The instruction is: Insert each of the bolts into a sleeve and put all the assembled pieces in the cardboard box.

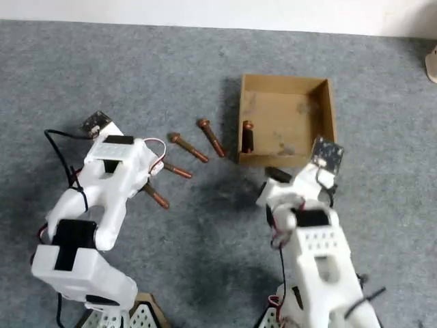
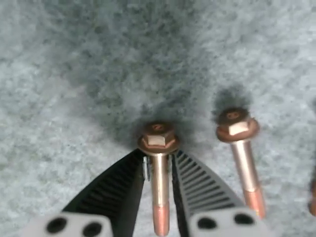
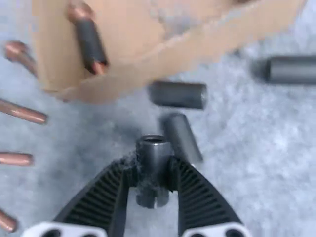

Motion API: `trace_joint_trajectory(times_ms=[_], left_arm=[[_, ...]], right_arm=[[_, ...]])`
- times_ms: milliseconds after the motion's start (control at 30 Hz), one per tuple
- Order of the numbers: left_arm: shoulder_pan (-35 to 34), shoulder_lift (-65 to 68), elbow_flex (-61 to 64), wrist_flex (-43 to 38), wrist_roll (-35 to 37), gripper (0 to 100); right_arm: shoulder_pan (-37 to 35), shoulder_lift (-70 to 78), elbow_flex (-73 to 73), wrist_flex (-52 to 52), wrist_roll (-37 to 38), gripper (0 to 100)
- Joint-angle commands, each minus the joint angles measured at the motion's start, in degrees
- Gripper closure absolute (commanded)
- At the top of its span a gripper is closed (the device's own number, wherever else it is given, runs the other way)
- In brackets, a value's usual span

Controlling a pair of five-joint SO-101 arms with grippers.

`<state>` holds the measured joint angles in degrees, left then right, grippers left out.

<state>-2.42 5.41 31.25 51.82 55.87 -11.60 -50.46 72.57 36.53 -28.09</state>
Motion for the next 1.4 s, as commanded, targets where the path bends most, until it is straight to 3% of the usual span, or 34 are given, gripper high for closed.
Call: trace_joint_trajectory(times_ms=[0,167,367,667,833,1100,1367], left_arm=[[2.0,-0.8,-4.7,-1.2,-0.8,99],[1.1,-0.8,-7.8,-1.5,-11.4,100],[1.6,-3.1,-9.2,-1.6,-17.1,100],[10.3,-21.5,-3.8,-1.7,-30.9,100],[13.9,-30.3,2.2,-4.4,-33.4,100],[15.3,-43.4,17.7,-24.3,-33.1,100],[19.9,-54.6,38.8,-51.5,-33.1,100]], right_arm=[[-1.6,-11.1,9.8,-12.1,1.0,99.5],[-3.6,-24.7,29.7,-36.5,1.1,99.5],[-2.7,-32.0,29.4,-32.5,6.7,99.5],[-10.1,-29.7,29.6,-30.3,33.1,99.4],[-11.3,-29.6,29.7,-31.2,48.0,99.4],[-10.1,-30.0,29.7,-31.9,50.3,99.4],[-7.6,-30.4,29.7,-20.9,49.9,99.4]])
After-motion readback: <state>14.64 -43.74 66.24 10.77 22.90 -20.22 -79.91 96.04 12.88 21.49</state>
